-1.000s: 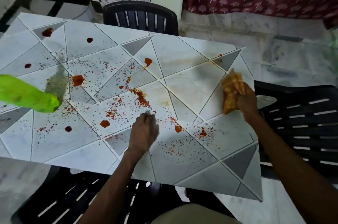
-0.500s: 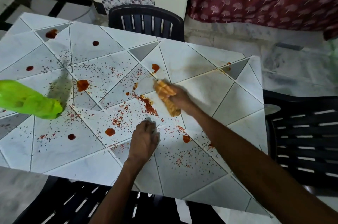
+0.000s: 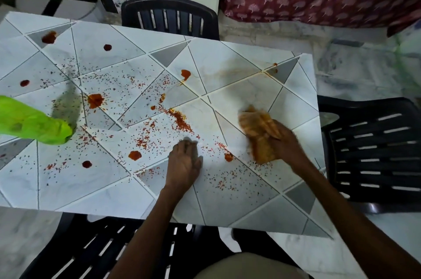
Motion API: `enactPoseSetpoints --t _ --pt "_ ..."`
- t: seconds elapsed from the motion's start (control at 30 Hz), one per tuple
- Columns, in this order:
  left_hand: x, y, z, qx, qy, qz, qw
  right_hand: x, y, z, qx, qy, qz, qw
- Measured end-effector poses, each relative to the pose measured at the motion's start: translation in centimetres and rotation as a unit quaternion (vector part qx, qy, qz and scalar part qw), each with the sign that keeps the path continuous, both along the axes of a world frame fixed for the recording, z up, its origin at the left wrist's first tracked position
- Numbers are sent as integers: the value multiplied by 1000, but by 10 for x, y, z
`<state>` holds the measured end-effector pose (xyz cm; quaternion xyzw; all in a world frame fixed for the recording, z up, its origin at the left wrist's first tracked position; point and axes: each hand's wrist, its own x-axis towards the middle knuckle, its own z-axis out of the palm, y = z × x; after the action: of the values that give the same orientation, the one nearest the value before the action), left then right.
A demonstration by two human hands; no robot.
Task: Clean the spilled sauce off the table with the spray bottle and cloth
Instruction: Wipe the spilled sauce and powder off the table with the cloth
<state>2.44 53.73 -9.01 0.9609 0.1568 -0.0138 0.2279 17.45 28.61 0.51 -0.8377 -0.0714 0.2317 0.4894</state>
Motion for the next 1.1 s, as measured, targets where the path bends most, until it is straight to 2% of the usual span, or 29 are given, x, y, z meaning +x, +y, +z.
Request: enactPoseSetpoints --t 0.1,0.2,0.3,0.37,0.5,0.67,0.83,0.93,1.1 --pt "1 -8 1 -7 6 1 1000 4 -66 0 -44 -66 -59 995" --pt "2 -12 6 4 7 -5 1000 10 -119 -12 -61 -94 -123 986" --pt "3 -13 9 27 -5 -22 999 14 -143 -32 -100 -82 -174 976" --pt "4 -16 11 35 -10 -26 999 15 -137 -43 -97 -28 -187 977" --pt "6 -19 16 44 -5 -21 999 9 -80 -59 -98 20 -141 985" --pt "5 -17 21 19 9 -7 1000 -26 37 -51 1 61 -43 997" --pt "5 -4 14 33 24 -19 999 -48 127 -53 26 107 85 990" --pt "5 -3 17 43 12 -44 998 -46 134 -49 33 108 95 989" --pt "4 -13 26 10 -2 6 1000 -25 69 -32 54 74 43 995"
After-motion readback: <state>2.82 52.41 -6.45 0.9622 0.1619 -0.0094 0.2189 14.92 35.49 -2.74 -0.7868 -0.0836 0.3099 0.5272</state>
